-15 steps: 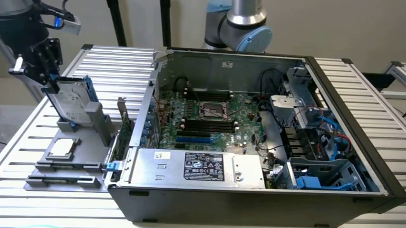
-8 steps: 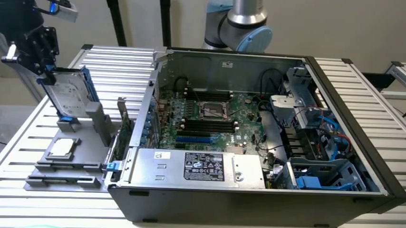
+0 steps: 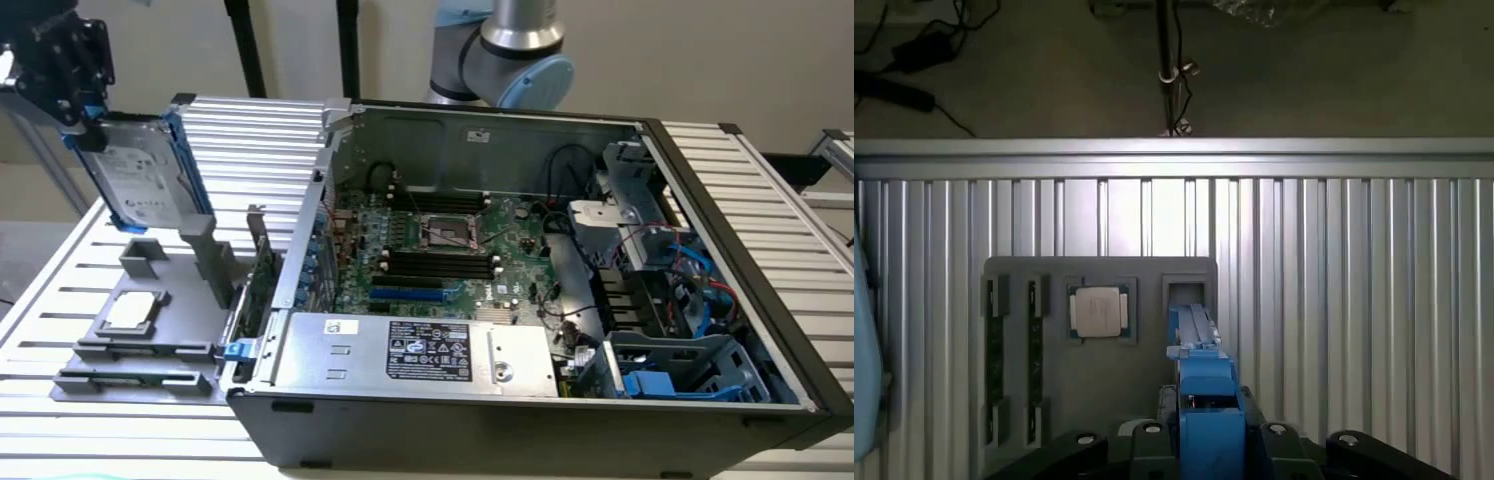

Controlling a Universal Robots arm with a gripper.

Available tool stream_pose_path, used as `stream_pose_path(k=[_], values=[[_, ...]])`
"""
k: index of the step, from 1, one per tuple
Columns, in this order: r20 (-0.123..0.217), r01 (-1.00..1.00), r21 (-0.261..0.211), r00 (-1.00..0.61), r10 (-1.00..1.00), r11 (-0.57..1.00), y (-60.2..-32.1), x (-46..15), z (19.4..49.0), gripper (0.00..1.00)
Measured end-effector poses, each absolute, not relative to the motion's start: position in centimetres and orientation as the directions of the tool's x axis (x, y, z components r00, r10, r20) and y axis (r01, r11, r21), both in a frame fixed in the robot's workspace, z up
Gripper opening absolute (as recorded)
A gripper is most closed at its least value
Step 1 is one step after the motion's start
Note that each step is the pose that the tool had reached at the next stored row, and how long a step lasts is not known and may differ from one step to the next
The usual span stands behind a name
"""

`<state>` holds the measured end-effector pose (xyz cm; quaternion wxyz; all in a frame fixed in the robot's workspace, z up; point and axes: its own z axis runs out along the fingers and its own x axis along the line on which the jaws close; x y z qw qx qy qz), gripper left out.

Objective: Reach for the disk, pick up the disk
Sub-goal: 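Pick up the disk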

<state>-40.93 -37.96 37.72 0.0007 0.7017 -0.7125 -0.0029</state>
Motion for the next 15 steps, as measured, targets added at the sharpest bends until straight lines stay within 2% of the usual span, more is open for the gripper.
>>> stream_pose_path(k=[15], values=[[-0.02, -1.0, 0.005, -0.008, -1.0, 0.008, -38.5, -36.5, 44.6, 0.33]])
